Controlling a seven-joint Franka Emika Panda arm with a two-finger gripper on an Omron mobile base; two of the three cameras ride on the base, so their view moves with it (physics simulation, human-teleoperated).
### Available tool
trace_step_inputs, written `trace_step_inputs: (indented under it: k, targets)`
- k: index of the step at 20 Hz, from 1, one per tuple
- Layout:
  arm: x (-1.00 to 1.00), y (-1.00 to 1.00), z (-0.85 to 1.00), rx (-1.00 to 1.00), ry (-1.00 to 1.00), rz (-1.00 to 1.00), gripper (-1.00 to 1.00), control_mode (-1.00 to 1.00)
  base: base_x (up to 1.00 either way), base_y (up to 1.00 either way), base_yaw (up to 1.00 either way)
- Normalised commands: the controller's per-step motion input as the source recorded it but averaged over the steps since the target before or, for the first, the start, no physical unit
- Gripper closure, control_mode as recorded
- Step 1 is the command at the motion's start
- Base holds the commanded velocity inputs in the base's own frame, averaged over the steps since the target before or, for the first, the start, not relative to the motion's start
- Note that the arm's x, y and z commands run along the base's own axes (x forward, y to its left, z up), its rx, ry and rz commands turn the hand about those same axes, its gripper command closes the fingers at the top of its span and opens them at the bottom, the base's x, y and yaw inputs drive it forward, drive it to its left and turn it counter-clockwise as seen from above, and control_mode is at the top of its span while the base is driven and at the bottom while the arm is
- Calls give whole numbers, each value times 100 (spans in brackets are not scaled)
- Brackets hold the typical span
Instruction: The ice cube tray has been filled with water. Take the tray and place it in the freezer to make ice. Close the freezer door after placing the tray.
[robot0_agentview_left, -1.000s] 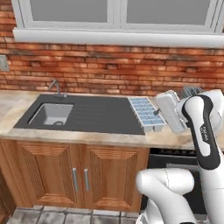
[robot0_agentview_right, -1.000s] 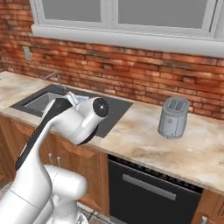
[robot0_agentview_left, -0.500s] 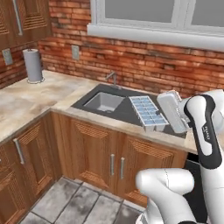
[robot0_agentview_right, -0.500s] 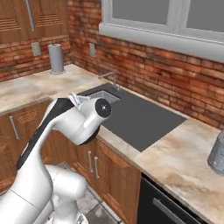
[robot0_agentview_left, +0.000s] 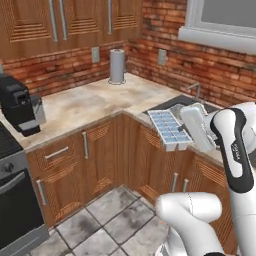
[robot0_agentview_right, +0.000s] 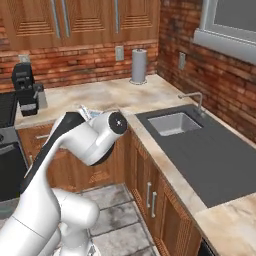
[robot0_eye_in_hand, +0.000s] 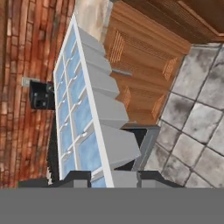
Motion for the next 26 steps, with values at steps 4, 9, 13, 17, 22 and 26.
trace_step_inputs:
  k: [4,9,13,17,22,26]
  targets:
    - [0,0,0,0,0,0,100,100,0,44,59]
    - [0,0,0,0,0,0,100,100,0,51,57]
    - [0,0,0,0,0,0,100,100,0,58,54]
    - [0,0,0,0,0,0,100,100,2,62,51]
    - [0,0,0,0,0,0,100,100,11,64,48]
    - [0,0,0,0,0,0,100,100,21,63,46]
